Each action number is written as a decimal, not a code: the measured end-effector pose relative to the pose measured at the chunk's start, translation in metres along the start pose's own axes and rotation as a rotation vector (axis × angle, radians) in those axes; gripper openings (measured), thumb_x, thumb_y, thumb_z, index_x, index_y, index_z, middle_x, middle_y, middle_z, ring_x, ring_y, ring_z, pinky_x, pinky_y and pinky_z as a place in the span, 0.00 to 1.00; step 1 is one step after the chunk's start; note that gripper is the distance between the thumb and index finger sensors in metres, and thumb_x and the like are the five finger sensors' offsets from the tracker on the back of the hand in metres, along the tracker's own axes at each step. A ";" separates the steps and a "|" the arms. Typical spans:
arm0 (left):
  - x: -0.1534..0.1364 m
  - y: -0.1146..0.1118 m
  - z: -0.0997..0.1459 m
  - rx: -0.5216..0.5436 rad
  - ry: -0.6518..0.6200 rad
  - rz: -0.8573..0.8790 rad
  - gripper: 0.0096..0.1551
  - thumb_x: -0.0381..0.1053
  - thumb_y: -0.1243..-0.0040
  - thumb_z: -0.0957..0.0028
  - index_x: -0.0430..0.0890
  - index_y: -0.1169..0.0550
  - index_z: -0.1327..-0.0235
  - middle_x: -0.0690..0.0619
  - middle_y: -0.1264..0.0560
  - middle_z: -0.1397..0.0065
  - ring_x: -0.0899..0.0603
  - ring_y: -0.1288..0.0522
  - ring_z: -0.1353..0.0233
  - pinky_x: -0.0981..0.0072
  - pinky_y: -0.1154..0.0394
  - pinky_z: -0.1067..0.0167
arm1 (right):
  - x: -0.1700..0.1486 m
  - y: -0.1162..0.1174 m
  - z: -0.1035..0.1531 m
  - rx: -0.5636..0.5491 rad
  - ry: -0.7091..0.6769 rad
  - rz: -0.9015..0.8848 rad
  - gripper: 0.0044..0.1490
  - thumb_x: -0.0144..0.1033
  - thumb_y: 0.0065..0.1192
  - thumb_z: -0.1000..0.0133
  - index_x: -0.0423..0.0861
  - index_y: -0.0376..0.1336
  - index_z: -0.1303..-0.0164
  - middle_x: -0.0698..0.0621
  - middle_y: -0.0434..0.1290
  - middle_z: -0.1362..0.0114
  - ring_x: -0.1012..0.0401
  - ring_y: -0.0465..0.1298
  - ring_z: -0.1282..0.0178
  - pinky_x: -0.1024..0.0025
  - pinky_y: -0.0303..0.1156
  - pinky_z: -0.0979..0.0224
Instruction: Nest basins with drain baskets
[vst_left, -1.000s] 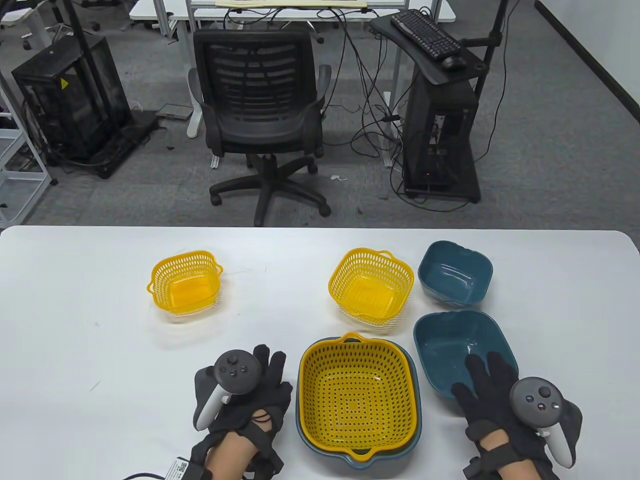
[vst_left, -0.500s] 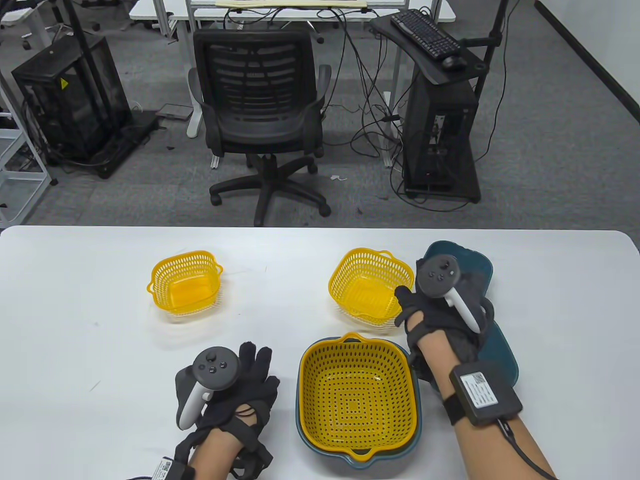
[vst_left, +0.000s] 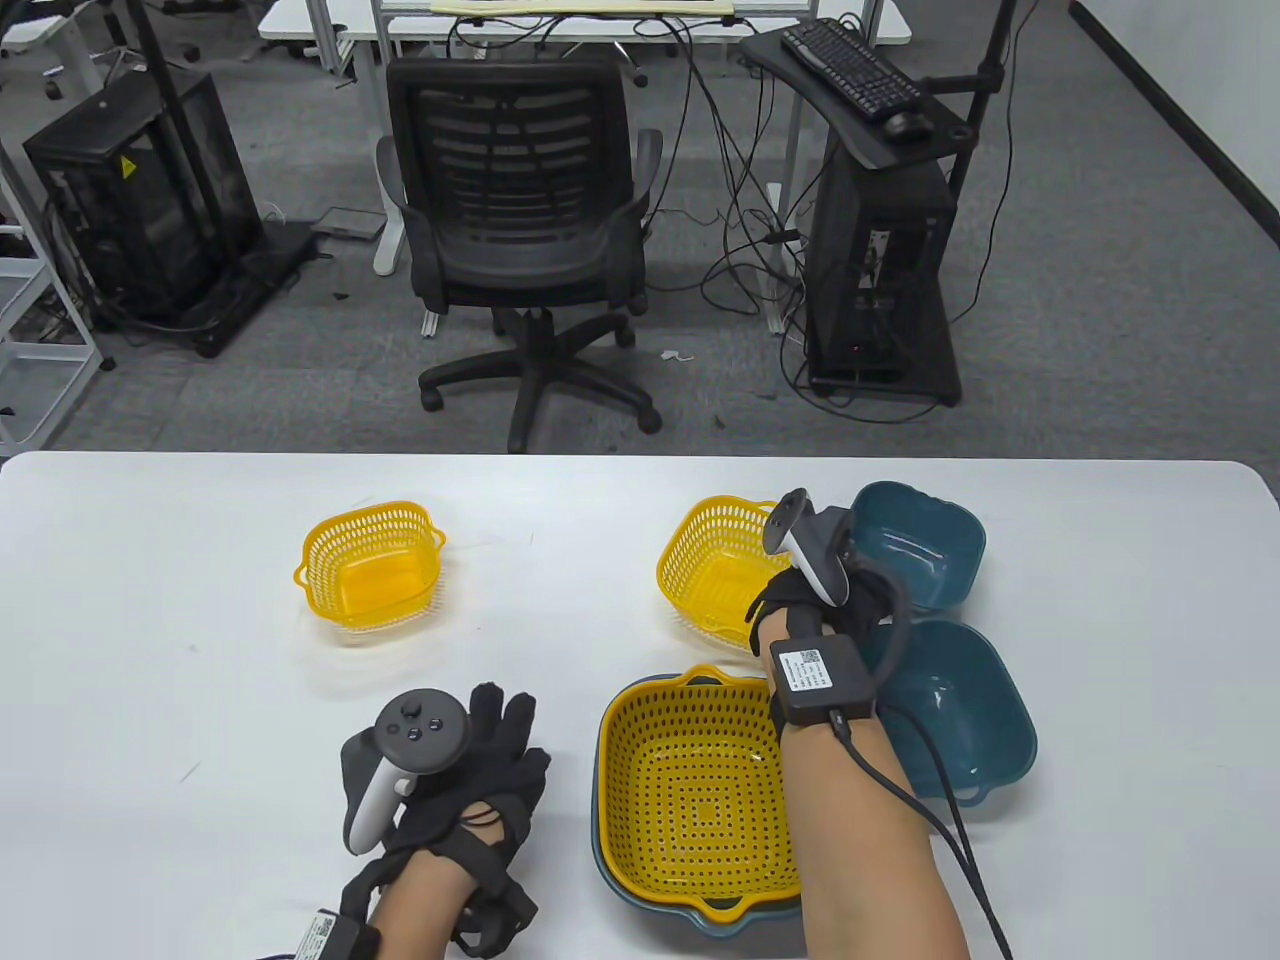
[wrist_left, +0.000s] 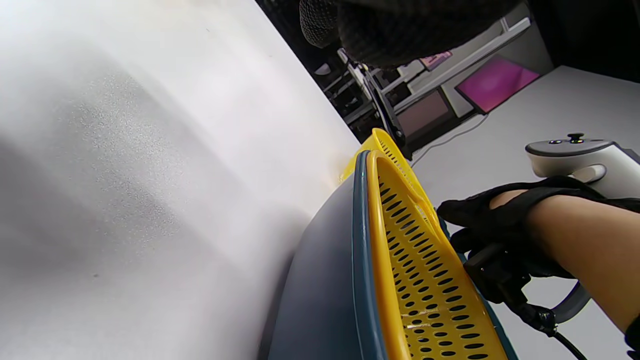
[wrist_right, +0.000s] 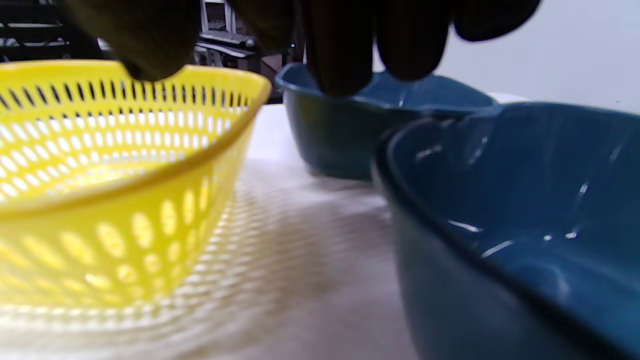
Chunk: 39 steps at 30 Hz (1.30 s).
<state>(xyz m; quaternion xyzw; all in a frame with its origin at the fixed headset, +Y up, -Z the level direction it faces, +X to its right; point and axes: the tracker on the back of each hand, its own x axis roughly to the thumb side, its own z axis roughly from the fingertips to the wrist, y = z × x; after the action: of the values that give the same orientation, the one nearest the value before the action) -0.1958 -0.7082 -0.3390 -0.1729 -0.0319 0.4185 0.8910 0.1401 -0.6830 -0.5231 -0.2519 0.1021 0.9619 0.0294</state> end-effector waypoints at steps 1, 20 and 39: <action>0.000 0.000 0.000 0.001 0.001 0.001 0.39 0.51 0.47 0.42 0.49 0.43 0.17 0.45 0.62 0.16 0.26 0.61 0.20 0.36 0.52 0.29 | 0.000 0.001 -0.002 0.016 0.007 0.002 0.44 0.52 0.61 0.44 0.48 0.51 0.21 0.41 0.67 0.22 0.35 0.62 0.24 0.31 0.58 0.28; -0.004 0.002 -0.002 0.001 0.026 0.014 0.39 0.51 0.47 0.42 0.48 0.42 0.17 0.45 0.62 0.16 0.26 0.61 0.20 0.36 0.52 0.29 | -0.001 0.003 -0.019 0.139 -0.067 -0.087 0.31 0.41 0.71 0.46 0.54 0.66 0.31 0.54 0.80 0.31 0.42 0.72 0.29 0.33 0.58 0.28; -0.005 0.005 0.002 0.009 0.014 0.017 0.39 0.51 0.47 0.42 0.47 0.42 0.17 0.45 0.61 0.16 0.26 0.61 0.20 0.36 0.52 0.29 | -0.072 -0.108 0.053 -0.078 -0.419 -0.423 0.30 0.29 0.72 0.50 0.56 0.67 0.35 0.48 0.82 0.37 0.53 0.89 0.62 0.47 0.79 0.49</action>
<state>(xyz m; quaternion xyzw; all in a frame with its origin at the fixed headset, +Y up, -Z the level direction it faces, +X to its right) -0.2030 -0.7082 -0.3388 -0.1723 -0.0223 0.4248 0.8885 0.1894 -0.5667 -0.4618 -0.0644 0.0019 0.9686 0.2401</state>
